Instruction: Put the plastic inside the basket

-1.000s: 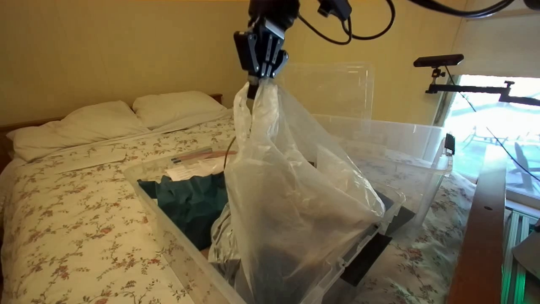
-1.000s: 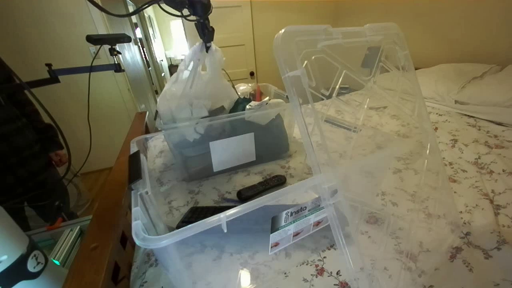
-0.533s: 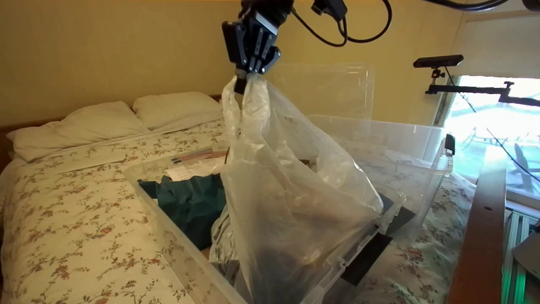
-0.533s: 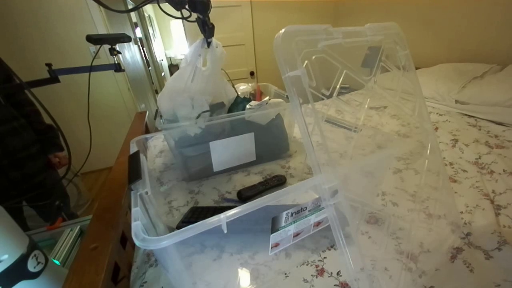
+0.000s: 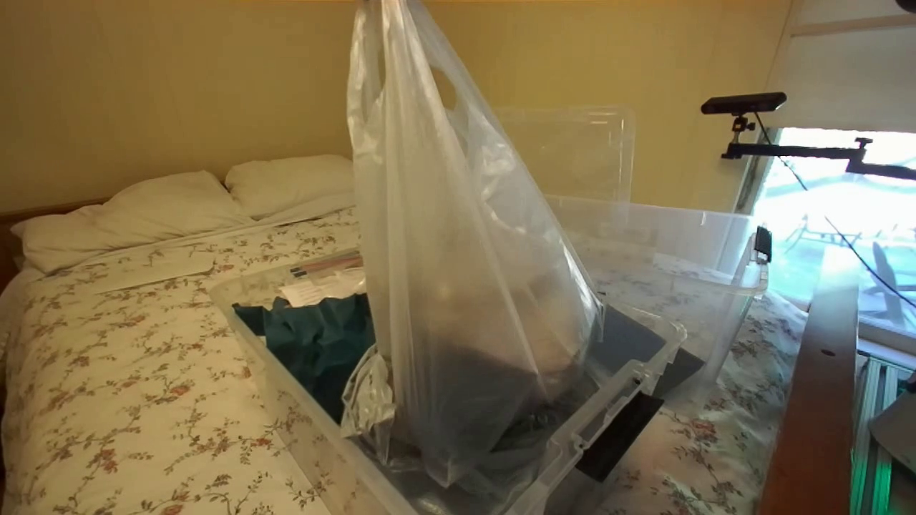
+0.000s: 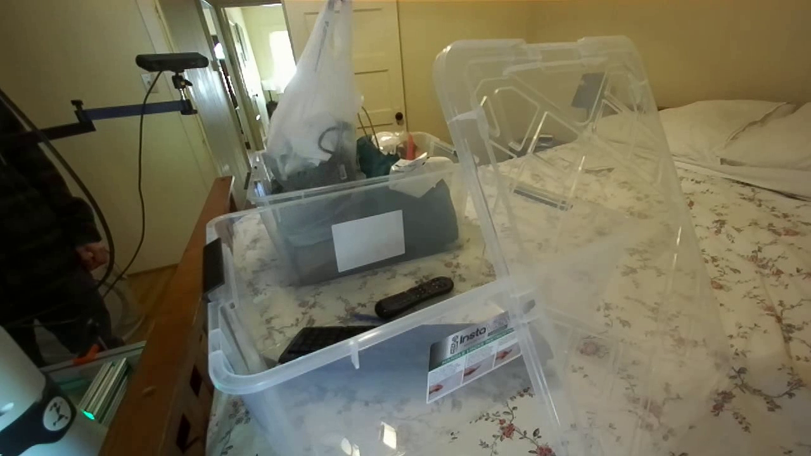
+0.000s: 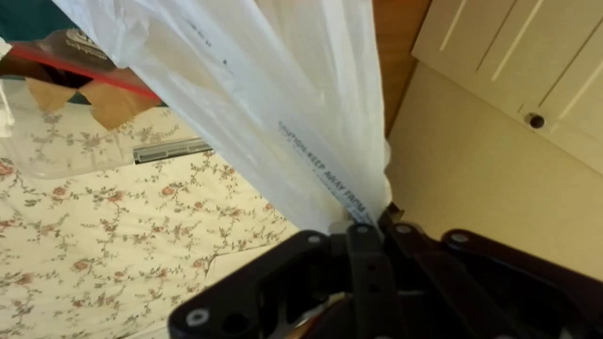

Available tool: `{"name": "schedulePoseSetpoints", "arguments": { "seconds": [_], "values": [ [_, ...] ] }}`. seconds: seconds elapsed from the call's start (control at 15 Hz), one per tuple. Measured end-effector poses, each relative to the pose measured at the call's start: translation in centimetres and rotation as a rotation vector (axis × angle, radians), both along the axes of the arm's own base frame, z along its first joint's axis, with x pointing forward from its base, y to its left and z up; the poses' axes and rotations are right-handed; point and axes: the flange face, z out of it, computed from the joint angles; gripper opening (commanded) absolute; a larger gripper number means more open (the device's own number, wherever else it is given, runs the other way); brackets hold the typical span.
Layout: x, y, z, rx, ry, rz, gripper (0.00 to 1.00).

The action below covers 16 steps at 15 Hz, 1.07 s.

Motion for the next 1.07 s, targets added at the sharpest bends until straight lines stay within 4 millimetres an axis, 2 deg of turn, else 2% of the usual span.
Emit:
{"name": "schedulePoseSetpoints", "arguments": {
  "seconds": [0.2,0.53,0.67,0.87,1.07],
  "values": [
    [0.3,-1.3,2.6,0.038,-0.038,-0.050,0.01],
    [0.6,-1.3,2.3,0.046,-0.041,-0.077,0.00],
    [1.4,-2.1,3.3,0.067,-0.069,-0.136,0.00],
    [2.3,-5.7,7.2,0.109,-0.126,-0.242,0.00],
    [2.1,-9.8,11.6,0.133,-0.196,-0.353,0.00]
  ]
}}
